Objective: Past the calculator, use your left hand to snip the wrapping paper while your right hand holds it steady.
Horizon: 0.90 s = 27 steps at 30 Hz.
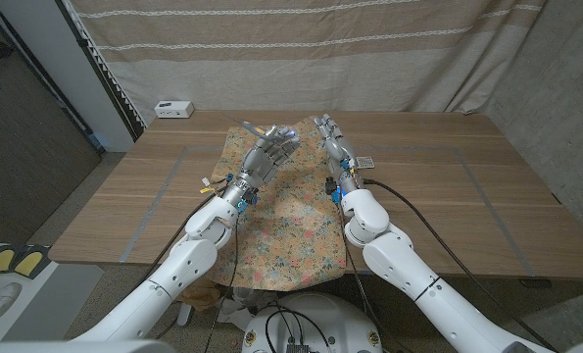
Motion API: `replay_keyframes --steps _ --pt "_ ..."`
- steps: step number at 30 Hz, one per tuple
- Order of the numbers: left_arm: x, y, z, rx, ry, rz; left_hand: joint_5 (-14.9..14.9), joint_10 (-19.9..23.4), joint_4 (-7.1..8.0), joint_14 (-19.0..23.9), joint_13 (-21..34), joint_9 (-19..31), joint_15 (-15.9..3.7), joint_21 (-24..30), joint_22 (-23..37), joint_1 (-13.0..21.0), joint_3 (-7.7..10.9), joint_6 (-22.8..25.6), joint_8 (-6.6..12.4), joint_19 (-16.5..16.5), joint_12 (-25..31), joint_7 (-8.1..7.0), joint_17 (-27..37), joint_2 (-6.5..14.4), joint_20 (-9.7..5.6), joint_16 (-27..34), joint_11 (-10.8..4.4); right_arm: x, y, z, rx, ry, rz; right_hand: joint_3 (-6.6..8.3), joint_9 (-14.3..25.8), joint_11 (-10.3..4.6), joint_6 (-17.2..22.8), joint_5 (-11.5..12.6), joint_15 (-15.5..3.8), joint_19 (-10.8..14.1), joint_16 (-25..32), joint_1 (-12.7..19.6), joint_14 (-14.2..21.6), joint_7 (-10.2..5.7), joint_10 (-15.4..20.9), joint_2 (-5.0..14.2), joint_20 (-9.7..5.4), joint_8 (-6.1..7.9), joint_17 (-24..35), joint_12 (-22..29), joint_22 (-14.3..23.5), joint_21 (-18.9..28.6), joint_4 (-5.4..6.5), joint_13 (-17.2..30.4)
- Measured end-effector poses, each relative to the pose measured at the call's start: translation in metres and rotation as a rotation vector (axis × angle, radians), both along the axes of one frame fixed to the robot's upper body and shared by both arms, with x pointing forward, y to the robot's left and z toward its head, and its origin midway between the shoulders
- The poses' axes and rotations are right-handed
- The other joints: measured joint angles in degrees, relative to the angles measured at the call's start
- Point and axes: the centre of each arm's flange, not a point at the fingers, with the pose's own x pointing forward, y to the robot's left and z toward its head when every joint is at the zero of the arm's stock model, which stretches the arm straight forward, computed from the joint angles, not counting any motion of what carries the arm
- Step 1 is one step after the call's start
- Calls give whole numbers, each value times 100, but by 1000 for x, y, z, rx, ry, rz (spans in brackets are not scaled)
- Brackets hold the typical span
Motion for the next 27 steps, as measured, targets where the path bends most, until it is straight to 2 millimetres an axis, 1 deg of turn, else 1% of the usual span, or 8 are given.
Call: replay_keyframes --steps 4,8,10,17,19,20,25,27 --pt "1 0 0 -1 0 2 0 42 -3 0 86 0 0 0 0 -1 -18 -1 -33 0 105 0 22 1 0 0 41 0 -5 4 0 -16 -21 -53 0 44 -53 0 -24 -39 0 -2 -21 53 -43 -4 39 0 0 -49 0 0 7 0" --pt "1 1 -1 -2 0 4 24 61 0 51 238 27 10 0 0 -1 -97 -34 -55 0 254 -33 54 1 0 0 61 0 -9 7 0 -31 -35 -84 0 79 -124 -22 7 -60 0 -60 -51 62 -78 -62 60 -22 0 -49 0 0 38 0" --pt "1 1 -1 -1 0 5 24 62 9 51 296 27 10 0 0 -2 -152 -34 -56 0 283 -33 73 0 0 0 62 -1 -10 9 -3 -39 -45 -92 0 79 -144 -22 -5 -60 0 -87 -63 82 -78 -69 60 -22 0 -49 0 0 45 0" --pt "2 1 0 2 0 8 23 62 41 51 523 27 10 0 0 -162 -401 -34 -56 0 452 -34 130 -157 0 0 61 -1 -12 11 -7 -49 -55 -116 0 108 -184 -22 -14 -79 0 -152 -72 123 -112 -92 79 -44 0 -49 0 -29 70 0" --pt "2 1 0 4 0 9 24 39 72 51 564 27 10 0 0 -229 -436 -34 -56 0 454 -33 133 -149 0 0 39 -1 -12 12 -8 -51 -57 -116 0 80 -184 -22 -14 -91 0 -152 -72 123 -140 -92 91 -44 0 -49 0 -29 70 0" --pt "2 2 0 5 0 9 23 39 55 50 583 27 10 0 0 -229 -454 -35 -56 0 467 -33 133 -149 0 0 38 -1 -12 12 -8 -52 -58 -125 0 80 -184 -22 -14 -91 0 -152 -72 123 -140 -92 91 -44 0 -49 0 -29 79 0" --pt "3 2 -1 6 0 11 23 17 87 30 698 27 -10 0 0 -376 -643 -35 -56 0 545 -33 159 -191 0 -7 16 -1 -13 15 -8 -56 -60 -139 0 80 -212 -22 17 -91 0 -175 -103 151 -140 -116 90 -44 0 -49 0 -29 93 0" --pt "3 2 -1 6 0 11 1 -2 82 30 747 27 -11 0 0 -450 -729 -34 -56 0 602 -33 182 -199 0 -45 -2 0 -13 15 -10 -56 -61 -139 0 101 -215 -22 17 -90 0 -205 -103 154 -162 -85 90 -44 0 -49 0 -29 93 0"
